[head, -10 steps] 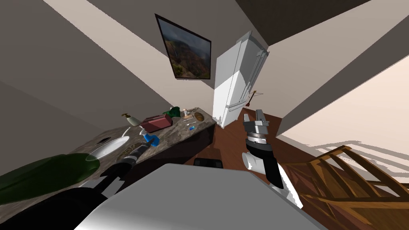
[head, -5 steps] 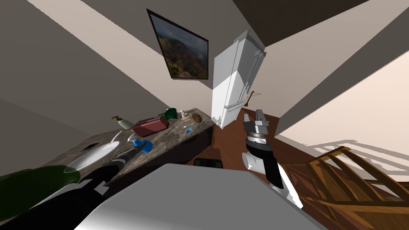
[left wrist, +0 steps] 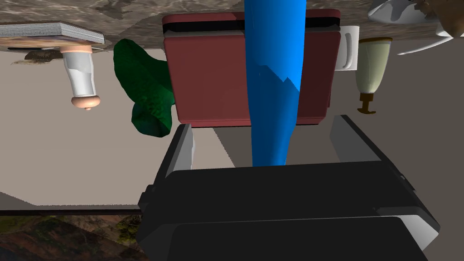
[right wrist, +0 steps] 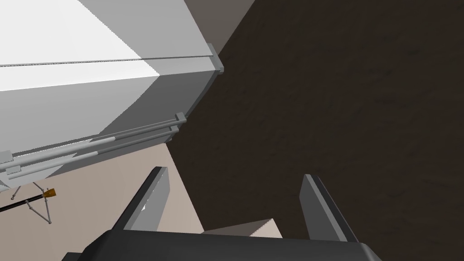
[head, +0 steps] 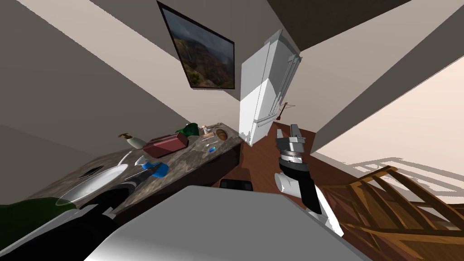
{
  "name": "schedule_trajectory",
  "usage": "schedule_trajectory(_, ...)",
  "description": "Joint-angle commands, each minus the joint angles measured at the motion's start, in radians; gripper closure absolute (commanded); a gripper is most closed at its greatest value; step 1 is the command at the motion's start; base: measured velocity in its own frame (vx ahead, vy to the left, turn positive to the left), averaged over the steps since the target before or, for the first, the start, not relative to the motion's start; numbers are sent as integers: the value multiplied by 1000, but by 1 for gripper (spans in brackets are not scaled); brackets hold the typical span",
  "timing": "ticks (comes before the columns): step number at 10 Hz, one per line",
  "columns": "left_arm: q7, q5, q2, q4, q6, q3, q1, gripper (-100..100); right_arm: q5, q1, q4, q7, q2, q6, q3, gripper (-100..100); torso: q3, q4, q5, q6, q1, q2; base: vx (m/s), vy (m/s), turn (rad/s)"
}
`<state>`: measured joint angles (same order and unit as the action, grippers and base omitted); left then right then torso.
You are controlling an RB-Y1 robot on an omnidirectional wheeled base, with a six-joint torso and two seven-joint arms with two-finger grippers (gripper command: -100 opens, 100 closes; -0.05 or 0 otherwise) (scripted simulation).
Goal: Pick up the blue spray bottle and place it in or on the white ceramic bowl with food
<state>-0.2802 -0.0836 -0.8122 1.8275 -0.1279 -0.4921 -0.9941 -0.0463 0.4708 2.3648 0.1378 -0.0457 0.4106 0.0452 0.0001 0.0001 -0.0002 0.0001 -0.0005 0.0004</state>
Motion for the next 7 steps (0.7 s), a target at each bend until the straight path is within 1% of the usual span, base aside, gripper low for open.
schedule_trajectory(1, 12, -4, -7, -36, 22, 0, 8, -100, 0, 0, 0, 0, 0, 0, 0, 0, 0, 0, 0, 0, 0, 0, 18, -17, -48)
schedule_trajectory(7, 45, -17, -30, -139, 78, -2, 31, -100, 0, 0, 0, 0, 0, 0, 0, 0, 0, 0, 0, 0, 0, 0, 16, -18, -33)
